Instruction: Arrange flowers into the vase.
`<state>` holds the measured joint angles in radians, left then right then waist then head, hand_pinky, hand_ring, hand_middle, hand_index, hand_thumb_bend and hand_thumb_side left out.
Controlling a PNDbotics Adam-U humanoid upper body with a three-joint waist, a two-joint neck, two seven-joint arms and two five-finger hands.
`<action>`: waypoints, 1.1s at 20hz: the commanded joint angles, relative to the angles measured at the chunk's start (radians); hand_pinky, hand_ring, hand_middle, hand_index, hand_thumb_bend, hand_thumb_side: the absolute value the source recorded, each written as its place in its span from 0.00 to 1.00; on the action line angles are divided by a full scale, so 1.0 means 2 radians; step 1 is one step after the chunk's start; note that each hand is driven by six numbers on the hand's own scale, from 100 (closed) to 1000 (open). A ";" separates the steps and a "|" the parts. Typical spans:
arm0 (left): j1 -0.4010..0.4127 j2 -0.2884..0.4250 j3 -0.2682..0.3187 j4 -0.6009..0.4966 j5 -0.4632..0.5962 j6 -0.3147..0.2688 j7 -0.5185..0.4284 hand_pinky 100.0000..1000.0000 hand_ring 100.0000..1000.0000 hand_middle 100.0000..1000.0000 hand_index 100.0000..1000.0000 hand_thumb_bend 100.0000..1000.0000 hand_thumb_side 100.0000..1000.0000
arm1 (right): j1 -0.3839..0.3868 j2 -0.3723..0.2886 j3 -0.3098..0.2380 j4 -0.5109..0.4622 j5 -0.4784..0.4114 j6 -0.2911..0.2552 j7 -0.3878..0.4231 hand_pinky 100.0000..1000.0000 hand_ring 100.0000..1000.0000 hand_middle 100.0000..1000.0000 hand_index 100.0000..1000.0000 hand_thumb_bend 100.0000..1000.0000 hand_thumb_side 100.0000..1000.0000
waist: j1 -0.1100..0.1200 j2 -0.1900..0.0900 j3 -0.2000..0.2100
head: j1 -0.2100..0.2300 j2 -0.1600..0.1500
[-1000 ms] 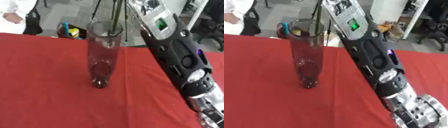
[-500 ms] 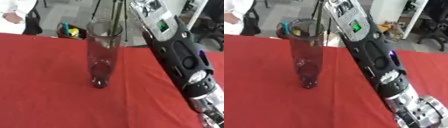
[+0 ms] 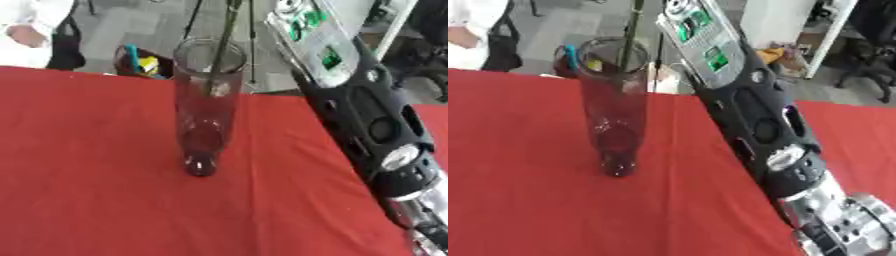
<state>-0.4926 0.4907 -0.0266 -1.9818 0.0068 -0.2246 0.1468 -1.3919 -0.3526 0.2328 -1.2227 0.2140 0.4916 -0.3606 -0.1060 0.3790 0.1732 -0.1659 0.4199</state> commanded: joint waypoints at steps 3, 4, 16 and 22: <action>-0.002 0.006 0.006 -0.009 -0.002 0.000 0.002 0.72 0.87 0.81 0.87 0.00 1.00 | -0.009 -0.022 0.001 -0.004 0.038 0.004 0.044 0.57 0.71 0.44 0.29 0.00 1.00 | 0.006 -0.012 -0.001 | 0.003 -0.006; -0.002 0.006 0.006 -0.009 -0.002 0.000 0.002 0.72 0.87 0.81 0.87 0.00 1.00 | -0.009 -0.023 0.001 -0.004 0.044 0.006 0.054 0.57 0.71 0.45 0.30 0.00 1.00 | 0.006 -0.012 -0.002 | 0.003 -0.005; -0.002 0.006 0.006 -0.009 -0.002 -0.001 0.002 0.72 0.87 0.81 0.87 0.00 1.00 | -0.003 -0.032 0.000 -0.007 0.102 0.001 0.169 0.64 0.77 0.54 0.43 0.00 1.00 | 0.006 -0.015 0.000 | 0.004 -0.005; -0.002 0.005 0.006 -0.009 -0.001 -0.001 0.001 0.72 0.87 0.81 0.87 0.00 1.00 | 0.003 -0.036 0.000 -0.013 0.122 -0.013 0.164 0.64 0.77 0.53 0.43 0.00 1.00 | 0.006 -0.013 0.001 | 0.005 -0.007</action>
<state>-0.4907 0.4907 -0.0265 -1.9818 0.0068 -0.2244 0.1474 -1.3688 -0.3936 0.2407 -1.2267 0.4420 0.4729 -0.0270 -0.1032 0.3789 0.1733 -0.1594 0.4199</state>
